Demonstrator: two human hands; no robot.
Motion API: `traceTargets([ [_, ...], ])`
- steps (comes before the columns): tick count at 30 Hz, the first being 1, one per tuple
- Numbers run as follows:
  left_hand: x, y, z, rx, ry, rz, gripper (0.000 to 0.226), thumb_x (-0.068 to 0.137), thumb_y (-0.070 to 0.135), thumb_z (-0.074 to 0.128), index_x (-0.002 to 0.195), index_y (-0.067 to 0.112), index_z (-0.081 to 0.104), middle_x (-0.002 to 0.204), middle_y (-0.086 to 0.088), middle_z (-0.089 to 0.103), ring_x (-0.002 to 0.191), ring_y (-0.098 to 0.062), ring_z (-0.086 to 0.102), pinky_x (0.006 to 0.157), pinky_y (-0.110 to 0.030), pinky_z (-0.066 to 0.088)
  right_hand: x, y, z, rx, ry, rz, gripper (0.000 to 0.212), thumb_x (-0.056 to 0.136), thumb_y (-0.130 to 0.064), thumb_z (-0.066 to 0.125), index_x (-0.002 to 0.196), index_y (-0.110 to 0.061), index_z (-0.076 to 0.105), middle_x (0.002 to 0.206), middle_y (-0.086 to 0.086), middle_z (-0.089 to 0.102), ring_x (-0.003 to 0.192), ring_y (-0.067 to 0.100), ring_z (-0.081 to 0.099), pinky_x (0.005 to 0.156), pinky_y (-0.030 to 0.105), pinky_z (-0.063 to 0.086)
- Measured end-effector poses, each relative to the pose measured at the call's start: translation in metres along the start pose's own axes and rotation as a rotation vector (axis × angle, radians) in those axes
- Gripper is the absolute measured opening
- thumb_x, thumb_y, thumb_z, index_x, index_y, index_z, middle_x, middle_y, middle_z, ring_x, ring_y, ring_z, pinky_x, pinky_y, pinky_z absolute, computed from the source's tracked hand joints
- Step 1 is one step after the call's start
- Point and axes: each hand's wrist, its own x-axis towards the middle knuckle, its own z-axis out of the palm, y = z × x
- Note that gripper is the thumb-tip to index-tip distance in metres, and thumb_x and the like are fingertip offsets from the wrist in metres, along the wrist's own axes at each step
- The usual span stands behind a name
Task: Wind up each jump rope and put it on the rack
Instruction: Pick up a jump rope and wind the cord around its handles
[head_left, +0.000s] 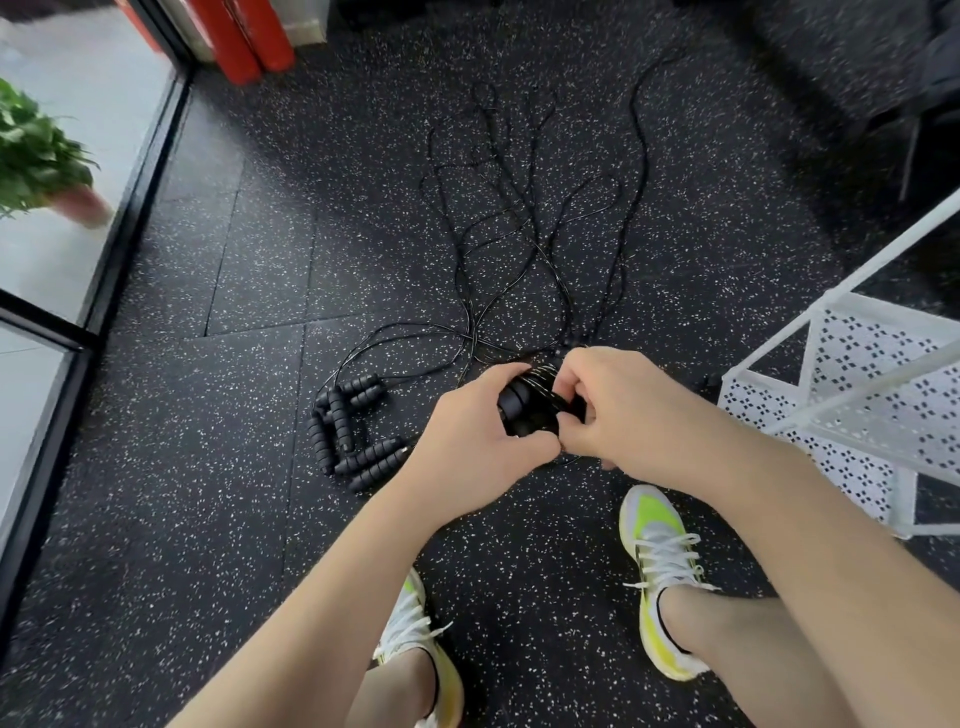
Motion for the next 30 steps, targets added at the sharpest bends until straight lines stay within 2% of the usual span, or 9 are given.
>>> traceTargets([
  [4, 0.000, 0.001, 0.000, -0.021, 0.004, -0.025, 0.082, 0.060, 0.050, 0.067, 0.140, 0.038, 0.054, 0.114, 0.018, 0.069, 0.100, 0.003, 0.065, 0.086, -0.019, 0.056, -0.001, 0.002, -0.001, 0.014, -0.004, -0.007, 0.009, 0.092, -0.028, 0.064, 0.099, -0.026, 0.059, 0.080, -0.014, 0.051, 0.066, 0.002, 0.050, 0.061, 0.025, 0.042],
  [8, 0.002, 0.000, -0.005, -0.018, 0.010, -0.051, 0.091, 0.051, 0.059, 0.061, 0.139, 0.039, 0.056, 0.116, 0.017, 0.070, 0.106, -0.001, 0.065, 0.096, -0.033, 0.055, -0.003, 0.006, -0.005, 0.056, -0.048, -0.008, 0.016, 0.086, -0.038, 0.068, 0.101, -0.036, 0.061, 0.077, -0.014, 0.056, 0.068, 0.002, 0.051, 0.064, 0.031, 0.047],
  [11, 0.001, -0.001, -0.006, -0.017, 0.001, -0.050, 0.091, 0.051, 0.057, 0.063, 0.140, 0.039, 0.054, 0.117, 0.015, 0.070, 0.110, -0.004, 0.064, 0.099, -0.036, 0.054, -0.002, 0.007, -0.004, 0.013, -0.038, -0.001, 0.021, 0.086, -0.043, 0.073, 0.103, -0.039, 0.060, 0.079, -0.015, 0.055, 0.070, 0.000, 0.051, 0.061, 0.026, 0.038],
  [15, 0.001, -0.001, -0.006, -0.005, -0.001, -0.010, 0.090, 0.056, 0.050, 0.069, 0.143, 0.036, 0.052, 0.113, 0.021, 0.071, 0.105, 0.003, 0.064, 0.096, -0.024, 0.052, 0.000, 0.011, -0.002, 0.077, 0.008, 0.024, 0.020, 0.084, -0.043, 0.077, 0.095, -0.038, 0.062, 0.070, -0.012, 0.052, 0.060, 0.002, 0.047, 0.060, 0.027, 0.035],
  [19, 0.001, -0.004, -0.006, -0.007, -0.018, 0.014, 0.078, 0.070, 0.033, 0.079, 0.143, 0.036, 0.051, 0.110, 0.020, 0.071, 0.099, 0.003, 0.066, 0.089, -0.021, 0.053, -0.002, 0.010, 0.002, 0.064, 0.072, 0.058, 0.020, 0.081, -0.043, 0.079, 0.085, -0.037, 0.061, 0.065, -0.014, 0.052, 0.059, 0.001, 0.048, 0.059, 0.027, 0.034],
  [23, 0.003, -0.005, -0.006, 0.005, -0.009, 0.031, 0.068, 0.084, 0.028, 0.077, 0.145, 0.036, 0.047, 0.116, 0.024, 0.064, 0.106, 0.007, 0.059, 0.081, -0.002, 0.040, 0.000, 0.010, 0.008, 0.057, 0.122, 0.069, 0.016, 0.083, -0.035, 0.078, 0.085, -0.033, 0.062, 0.066, -0.014, 0.056, 0.059, 0.004, 0.050, 0.060, 0.029, 0.039],
  [25, 0.004, -0.006, -0.010, -0.001, -0.003, 0.032, 0.066, 0.087, 0.029, 0.075, 0.146, 0.036, 0.046, 0.119, 0.024, 0.062, 0.109, 0.008, 0.057, 0.084, -0.003, 0.039, 0.003, 0.012, 0.010, 0.213, 0.149, 0.049, 0.015, 0.083, -0.027, 0.080, 0.086, -0.036, 0.068, 0.063, -0.016, 0.053, 0.056, 0.003, 0.048, 0.060, 0.024, 0.041],
  [27, 0.005, -0.007, -0.013, -0.034, 0.013, 0.023, 0.066, 0.088, 0.030, 0.075, 0.147, 0.035, 0.046, 0.122, 0.023, 0.064, 0.111, 0.007, 0.058, 0.088, -0.009, 0.042, 0.004, 0.011, 0.009, 0.376, 0.159, 0.017, 0.021, 0.086, -0.019, 0.080, 0.098, -0.035, 0.074, 0.060, -0.016, 0.049, 0.055, 0.001, 0.045, 0.059, 0.015, 0.039],
  [30, 0.003, -0.007, -0.014, -0.007, 0.037, 0.029, 0.064, 0.087, 0.031, 0.075, 0.144, 0.036, 0.048, 0.115, 0.022, 0.067, 0.102, 0.010, 0.060, 0.081, -0.005, 0.042, 0.005, 0.010, 0.010, 0.452, 0.126, 0.046, 0.021, 0.087, -0.015, 0.078, 0.099, -0.031, 0.075, 0.058, -0.018, 0.045, 0.052, 0.000, 0.042, 0.060, 0.020, 0.040],
])
